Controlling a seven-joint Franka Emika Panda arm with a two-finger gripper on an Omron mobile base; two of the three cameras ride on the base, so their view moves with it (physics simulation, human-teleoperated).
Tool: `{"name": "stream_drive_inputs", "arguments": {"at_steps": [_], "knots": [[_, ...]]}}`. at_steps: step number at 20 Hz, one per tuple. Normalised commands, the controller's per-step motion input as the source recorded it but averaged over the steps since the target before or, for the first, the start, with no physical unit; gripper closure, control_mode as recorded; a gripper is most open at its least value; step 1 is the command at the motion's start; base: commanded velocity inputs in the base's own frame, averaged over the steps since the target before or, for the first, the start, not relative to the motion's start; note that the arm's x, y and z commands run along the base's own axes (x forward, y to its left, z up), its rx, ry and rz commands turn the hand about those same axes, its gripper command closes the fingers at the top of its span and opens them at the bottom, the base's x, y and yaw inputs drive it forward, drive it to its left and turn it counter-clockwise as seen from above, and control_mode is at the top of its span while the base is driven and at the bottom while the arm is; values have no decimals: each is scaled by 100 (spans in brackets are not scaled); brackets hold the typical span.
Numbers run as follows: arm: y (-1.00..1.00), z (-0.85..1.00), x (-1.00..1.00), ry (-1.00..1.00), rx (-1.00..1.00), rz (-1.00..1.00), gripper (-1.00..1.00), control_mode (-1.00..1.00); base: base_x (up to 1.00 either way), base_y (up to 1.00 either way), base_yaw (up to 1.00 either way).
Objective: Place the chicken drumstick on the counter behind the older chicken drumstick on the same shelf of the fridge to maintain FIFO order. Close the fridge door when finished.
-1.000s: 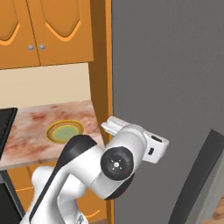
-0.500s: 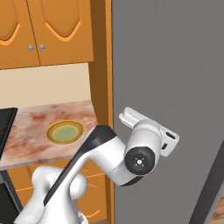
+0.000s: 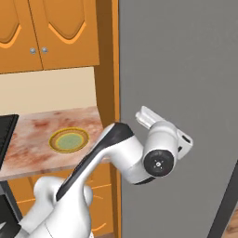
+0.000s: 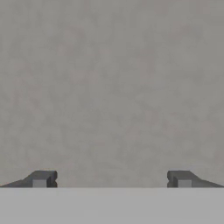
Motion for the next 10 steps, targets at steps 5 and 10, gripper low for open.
{"name": "stream_drive_inputs", "arguments": {"at_steps": [5,10], "knots": [[1,-1,54,0,9,1,-100,-100,0,0,0],[3,-5,62,0,10,3,-100,-100,0,0,0]]}}
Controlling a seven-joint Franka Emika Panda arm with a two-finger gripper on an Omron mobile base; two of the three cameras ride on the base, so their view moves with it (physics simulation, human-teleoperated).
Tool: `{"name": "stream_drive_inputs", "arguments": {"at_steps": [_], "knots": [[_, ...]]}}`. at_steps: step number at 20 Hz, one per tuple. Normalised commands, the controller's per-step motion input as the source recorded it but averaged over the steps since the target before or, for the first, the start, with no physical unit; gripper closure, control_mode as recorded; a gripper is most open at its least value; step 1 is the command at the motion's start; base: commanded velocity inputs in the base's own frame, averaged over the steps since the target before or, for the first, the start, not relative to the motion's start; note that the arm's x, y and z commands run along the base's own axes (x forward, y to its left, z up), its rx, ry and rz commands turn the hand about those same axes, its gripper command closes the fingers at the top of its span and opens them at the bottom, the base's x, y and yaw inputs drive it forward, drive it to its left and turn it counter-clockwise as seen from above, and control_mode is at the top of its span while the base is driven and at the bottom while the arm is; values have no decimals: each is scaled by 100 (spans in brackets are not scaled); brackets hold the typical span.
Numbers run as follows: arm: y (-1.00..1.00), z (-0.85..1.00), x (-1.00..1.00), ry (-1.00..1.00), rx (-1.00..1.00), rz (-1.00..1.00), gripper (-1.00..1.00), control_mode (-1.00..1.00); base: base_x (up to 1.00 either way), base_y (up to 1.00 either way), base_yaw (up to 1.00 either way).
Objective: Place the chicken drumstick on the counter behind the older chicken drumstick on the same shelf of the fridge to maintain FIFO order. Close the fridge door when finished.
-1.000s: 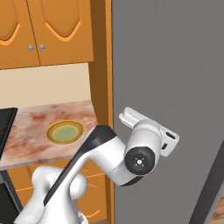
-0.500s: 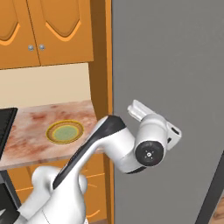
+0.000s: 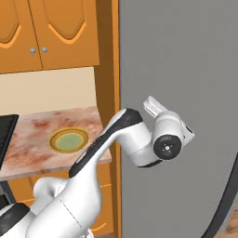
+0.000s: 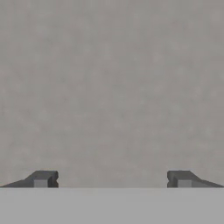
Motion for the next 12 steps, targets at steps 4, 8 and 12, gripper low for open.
{"name": "stream_drive_inputs", "arguments": {"at_steps": [4,8,12], "knots": [[6,-11,52,0,11,2,-100,-100,0,0,0],[12,-15,50,0,11,2,-100,-100,0,0,0],[14,-15,48,0,11,2,-100,-100,0,0,0]]}}
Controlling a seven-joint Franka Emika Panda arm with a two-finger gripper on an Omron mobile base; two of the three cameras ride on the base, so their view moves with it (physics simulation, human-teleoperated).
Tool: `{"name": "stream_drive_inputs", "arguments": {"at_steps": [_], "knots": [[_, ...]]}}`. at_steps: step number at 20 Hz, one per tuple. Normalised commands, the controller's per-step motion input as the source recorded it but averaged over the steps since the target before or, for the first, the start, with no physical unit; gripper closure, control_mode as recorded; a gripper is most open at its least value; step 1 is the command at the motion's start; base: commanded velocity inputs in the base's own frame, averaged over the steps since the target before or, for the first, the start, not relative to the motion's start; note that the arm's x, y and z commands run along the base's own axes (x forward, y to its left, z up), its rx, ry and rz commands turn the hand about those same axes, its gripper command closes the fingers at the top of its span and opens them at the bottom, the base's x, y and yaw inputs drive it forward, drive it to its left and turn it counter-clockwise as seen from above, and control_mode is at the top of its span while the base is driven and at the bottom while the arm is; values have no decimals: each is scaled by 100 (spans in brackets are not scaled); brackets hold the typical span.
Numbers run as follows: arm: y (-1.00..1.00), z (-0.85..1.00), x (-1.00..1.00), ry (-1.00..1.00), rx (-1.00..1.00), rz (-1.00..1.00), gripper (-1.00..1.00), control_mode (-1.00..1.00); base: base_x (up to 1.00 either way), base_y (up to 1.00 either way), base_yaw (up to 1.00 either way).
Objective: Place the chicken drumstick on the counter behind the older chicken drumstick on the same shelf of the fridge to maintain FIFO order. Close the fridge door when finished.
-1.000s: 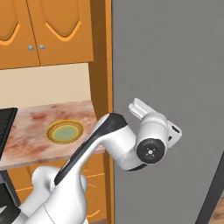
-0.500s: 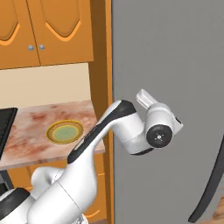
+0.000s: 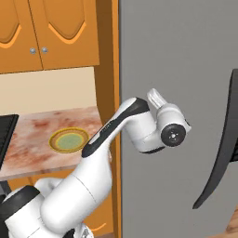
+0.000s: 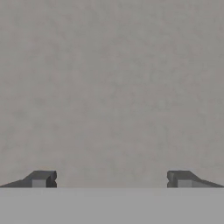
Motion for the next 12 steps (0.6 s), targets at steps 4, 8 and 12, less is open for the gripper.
{"name": "stream_drive_inputs", "arguments": {"at_steps": [4,8,12], "knots": [[23,-16,48,0,10,2,-100,-100,0,0,0],[29,-19,47,0,10,3,-100,-100,0,0,0],[33,-22,46,0,9,3,-100,-100,0,0,0]]}}
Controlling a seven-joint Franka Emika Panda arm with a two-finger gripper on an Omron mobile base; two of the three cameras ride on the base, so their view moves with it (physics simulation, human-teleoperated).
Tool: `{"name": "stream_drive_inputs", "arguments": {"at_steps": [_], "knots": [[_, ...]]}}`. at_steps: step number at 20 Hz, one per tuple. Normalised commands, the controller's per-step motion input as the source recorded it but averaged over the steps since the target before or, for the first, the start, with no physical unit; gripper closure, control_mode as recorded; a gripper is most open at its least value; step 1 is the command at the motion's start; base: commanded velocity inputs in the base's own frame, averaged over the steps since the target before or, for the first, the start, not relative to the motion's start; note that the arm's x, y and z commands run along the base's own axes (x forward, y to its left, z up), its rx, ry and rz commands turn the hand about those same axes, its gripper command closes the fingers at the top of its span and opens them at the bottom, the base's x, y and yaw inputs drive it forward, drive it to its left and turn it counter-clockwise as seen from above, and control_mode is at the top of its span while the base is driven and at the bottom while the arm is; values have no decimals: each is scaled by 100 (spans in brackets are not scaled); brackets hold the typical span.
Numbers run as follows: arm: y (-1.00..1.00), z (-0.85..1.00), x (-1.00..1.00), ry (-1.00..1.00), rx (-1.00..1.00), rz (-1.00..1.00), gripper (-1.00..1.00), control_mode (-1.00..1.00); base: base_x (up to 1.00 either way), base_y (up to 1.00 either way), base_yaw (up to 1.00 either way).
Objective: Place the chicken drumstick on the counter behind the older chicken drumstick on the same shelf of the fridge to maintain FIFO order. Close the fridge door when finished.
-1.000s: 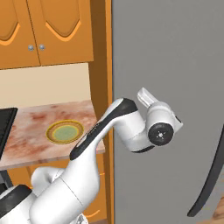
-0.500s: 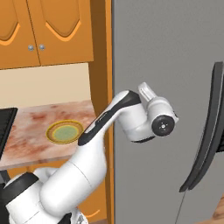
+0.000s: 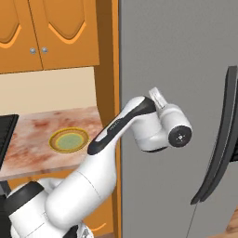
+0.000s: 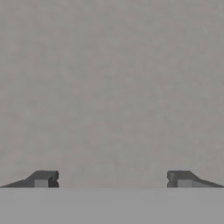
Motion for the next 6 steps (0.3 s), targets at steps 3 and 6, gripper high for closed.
{"name": "stream_drive_inputs", "arguments": {"at_steps": [3,6], "knots": [[33,-23,44,0,8,3,-100,-100,0,0,0],[30,-23,43,0,8,4,-100,-100,0,0,0]]}}
